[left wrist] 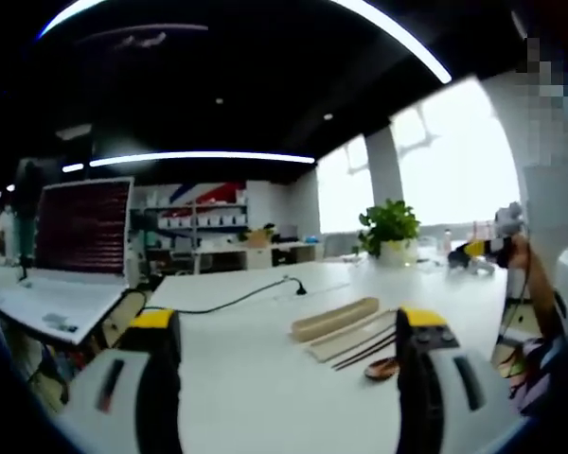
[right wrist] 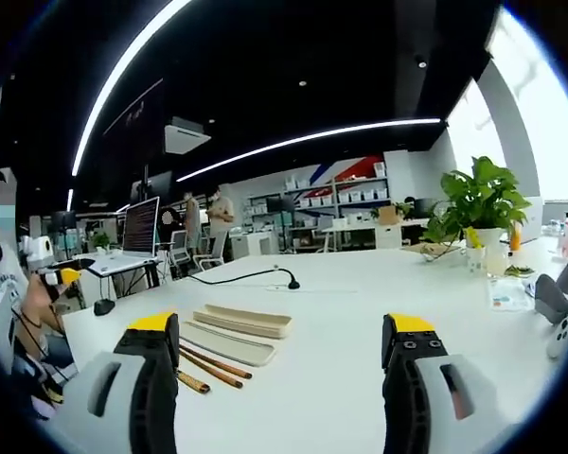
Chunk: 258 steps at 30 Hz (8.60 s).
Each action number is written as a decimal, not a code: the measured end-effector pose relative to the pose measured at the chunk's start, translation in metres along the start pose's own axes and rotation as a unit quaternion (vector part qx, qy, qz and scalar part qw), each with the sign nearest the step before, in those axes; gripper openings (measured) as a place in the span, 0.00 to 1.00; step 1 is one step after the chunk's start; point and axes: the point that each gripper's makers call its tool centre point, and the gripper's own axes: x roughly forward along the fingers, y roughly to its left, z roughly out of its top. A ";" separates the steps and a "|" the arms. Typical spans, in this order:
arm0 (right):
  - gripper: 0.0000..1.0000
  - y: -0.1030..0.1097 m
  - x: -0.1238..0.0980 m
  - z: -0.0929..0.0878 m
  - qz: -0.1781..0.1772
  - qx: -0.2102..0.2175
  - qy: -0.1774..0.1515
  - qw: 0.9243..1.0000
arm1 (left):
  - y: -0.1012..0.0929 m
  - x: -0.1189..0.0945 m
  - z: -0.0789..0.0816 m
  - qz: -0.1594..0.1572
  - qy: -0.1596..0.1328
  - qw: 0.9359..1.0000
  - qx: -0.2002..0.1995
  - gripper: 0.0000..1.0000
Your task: Arrange the utensils inside the cutlery case until each visible utensil rests in its matching compartment.
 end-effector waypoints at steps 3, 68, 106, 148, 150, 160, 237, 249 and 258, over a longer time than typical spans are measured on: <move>0.91 0.006 0.005 -0.002 0.011 -0.015 0.015 1.000 | 0.000 -0.001 0.001 0.000 -0.001 1.000 0.001 1.00; 0.76 0.100 0.056 -0.008 0.239 -0.086 0.074 0.964 | -0.008 0.028 -0.027 -0.029 0.021 0.999 -0.005 0.89; 0.60 0.058 0.071 -0.046 0.222 -0.073 0.091 0.968 | -0.059 0.086 -0.093 -0.150 0.162 0.968 0.120 0.43; 0.49 0.051 0.091 -0.112 0.243 -0.076 0.201 0.946 | -0.074 0.118 -0.147 -0.238 0.288 0.905 0.202 0.26; 0.49 0.051 0.092 -0.115 0.242 -0.078 0.205 0.945 | -0.075 0.116 -0.149 -0.239 0.293 0.904 0.199 0.25; 0.43 0.053 0.092 -0.127 0.249 -0.070 0.216 0.942 | -0.082 0.111 -0.160 -0.249 0.306 0.901 0.182 0.22; 0.09 0.063 0.095 -0.150 0.292 -0.048 0.229 0.927 | -0.114 0.112 -0.155 -0.284 0.260 0.919 0.081 0.00; 0.08 0.076 0.087 -0.127 0.297 0.015 0.191 0.935 | -0.097 0.115 -0.156 -0.289 0.256 0.919 0.078 0.01; 0.08 0.074 0.090 -0.124 0.301 0.015 0.189 0.935 | -0.089 0.115 -0.163 -0.300 0.279 0.908 0.090 0.06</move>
